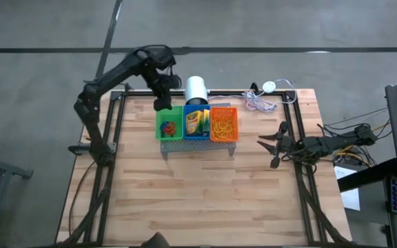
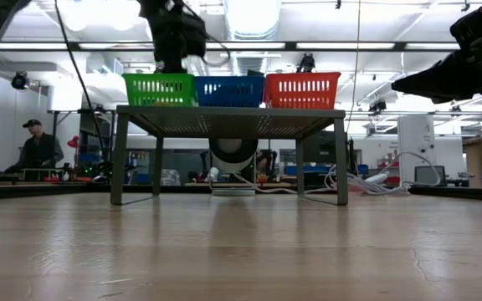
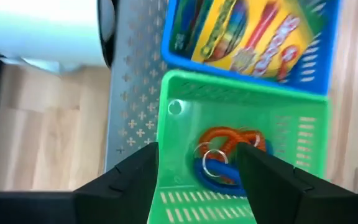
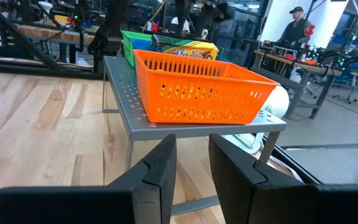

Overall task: Pick & Place Office Desk Supplies
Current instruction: Return to Home Position

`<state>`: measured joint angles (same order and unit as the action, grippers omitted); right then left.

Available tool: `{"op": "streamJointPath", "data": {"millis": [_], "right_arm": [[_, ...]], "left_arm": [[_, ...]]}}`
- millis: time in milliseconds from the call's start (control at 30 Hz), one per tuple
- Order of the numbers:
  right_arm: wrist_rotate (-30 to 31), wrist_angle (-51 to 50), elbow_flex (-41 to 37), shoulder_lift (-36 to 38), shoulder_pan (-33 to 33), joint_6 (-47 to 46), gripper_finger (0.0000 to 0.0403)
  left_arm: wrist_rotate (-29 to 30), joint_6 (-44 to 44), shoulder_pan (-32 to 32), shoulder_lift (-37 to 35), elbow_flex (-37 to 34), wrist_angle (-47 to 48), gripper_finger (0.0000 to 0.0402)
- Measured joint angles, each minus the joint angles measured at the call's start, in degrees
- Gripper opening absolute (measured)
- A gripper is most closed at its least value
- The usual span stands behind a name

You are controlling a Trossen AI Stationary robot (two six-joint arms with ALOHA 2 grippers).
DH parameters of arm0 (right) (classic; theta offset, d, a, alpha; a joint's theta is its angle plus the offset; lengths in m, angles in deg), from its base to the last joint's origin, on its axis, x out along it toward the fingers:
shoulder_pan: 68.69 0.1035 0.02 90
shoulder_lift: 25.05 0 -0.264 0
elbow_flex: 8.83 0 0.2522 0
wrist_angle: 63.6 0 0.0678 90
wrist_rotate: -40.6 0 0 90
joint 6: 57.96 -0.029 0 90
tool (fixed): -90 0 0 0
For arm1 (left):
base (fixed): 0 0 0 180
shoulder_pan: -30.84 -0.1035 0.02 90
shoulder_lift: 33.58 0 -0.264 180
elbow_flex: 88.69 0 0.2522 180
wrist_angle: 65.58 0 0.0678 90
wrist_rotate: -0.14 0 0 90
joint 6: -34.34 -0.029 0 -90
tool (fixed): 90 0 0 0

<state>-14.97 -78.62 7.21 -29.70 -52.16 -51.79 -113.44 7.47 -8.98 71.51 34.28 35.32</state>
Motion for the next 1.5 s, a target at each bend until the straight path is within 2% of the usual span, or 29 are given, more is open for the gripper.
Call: {"op": "streamJointPath", "data": {"millis": [233, 400, 467, 533, 633, 733, 900, 1100, 1500], "right_arm": [[0.01, -0.01, 0.0, 0.01, 0.0, 0.01, 0.0091], [0.02, 0.0, 0.0, 0.0, -0.02, 0.0, 0.0091], [0.0, 0.0, 0.0, 0.0, 0.0, 0.0, 0.0091], [0.02, 0.0, 0.0, 0.01, -0.02, 0.0, 0.0091], [0.02, 0.0, 0.0, -0.01, -0.02, 0.0, 0.0091], [0.0, 0.0, 0.0, 0.01, -0.02, 0.0, 0.0091], [0.02, 0.0, 0.0, 0.01, -0.02, 0.0, 0.0091], [0.01, 0.0, 0.0, 0.0, 0.0, 0.0, 0.0091], [0.0, 0.0, 0.0, 0.01, -0.02, 0.0, 0.0091]], "left_arm": [[0.02, 6.93, 1.83, -8.64, 0.0, -6.41, 0.0221], [0.54, 8.98, 5.9, -15.19, -0.89, -12.54, 0.0219], [2.38, 10.46, 8.61, -18.03, -2.88, -17.4, 0.0219], [7.23, 14.05, 11.84, -20.98, -6.03, -22.75, 0.0219], [16.17, 18.37, 17.41, -25.47, -12.7, -28.83, 0.0219], [20.95, 19.79, 22.64, -30.05, -21.13, -34.83, 0.0219], [22.13, 21.41, 29.05, -39.11, -36.15, -48.69, 0.0218], [26.85, 26.86, 33.91, -52.37, -53.97, -63.27, 0.0218], [26.99, 27.4, 34.76, -77.44, -85.3, -91.09, 0.0218]]}}
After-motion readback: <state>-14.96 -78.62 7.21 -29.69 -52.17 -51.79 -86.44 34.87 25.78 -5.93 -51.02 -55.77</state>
